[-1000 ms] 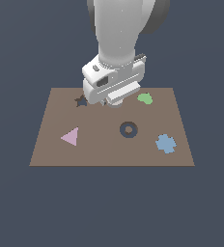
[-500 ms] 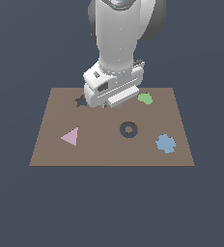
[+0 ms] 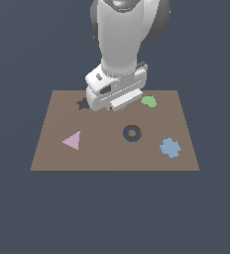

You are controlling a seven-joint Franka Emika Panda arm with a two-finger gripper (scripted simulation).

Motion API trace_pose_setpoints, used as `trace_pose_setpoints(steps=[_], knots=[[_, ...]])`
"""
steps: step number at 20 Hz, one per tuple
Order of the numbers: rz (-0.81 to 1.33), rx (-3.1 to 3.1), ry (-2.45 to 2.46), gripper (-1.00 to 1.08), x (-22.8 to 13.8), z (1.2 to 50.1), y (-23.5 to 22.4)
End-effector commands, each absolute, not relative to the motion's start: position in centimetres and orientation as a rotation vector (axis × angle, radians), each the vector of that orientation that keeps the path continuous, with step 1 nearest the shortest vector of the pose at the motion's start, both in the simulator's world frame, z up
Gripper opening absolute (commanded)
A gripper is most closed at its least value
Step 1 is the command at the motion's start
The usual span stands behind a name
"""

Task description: Insert a designated object into the corresponding slot on a board.

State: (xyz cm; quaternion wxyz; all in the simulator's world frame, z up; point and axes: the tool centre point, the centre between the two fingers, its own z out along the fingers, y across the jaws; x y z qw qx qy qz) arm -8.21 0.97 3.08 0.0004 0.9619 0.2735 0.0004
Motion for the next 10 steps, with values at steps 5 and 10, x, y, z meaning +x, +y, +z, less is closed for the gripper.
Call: trace_pose_setpoints(steps=[5, 10], knots=[[0.001, 3.022, 0.855, -1.0, -8.2, 3.08, 1.01], [0.001, 3.035, 0.81, -1.0, -8.03, 3.1, 1.3]])
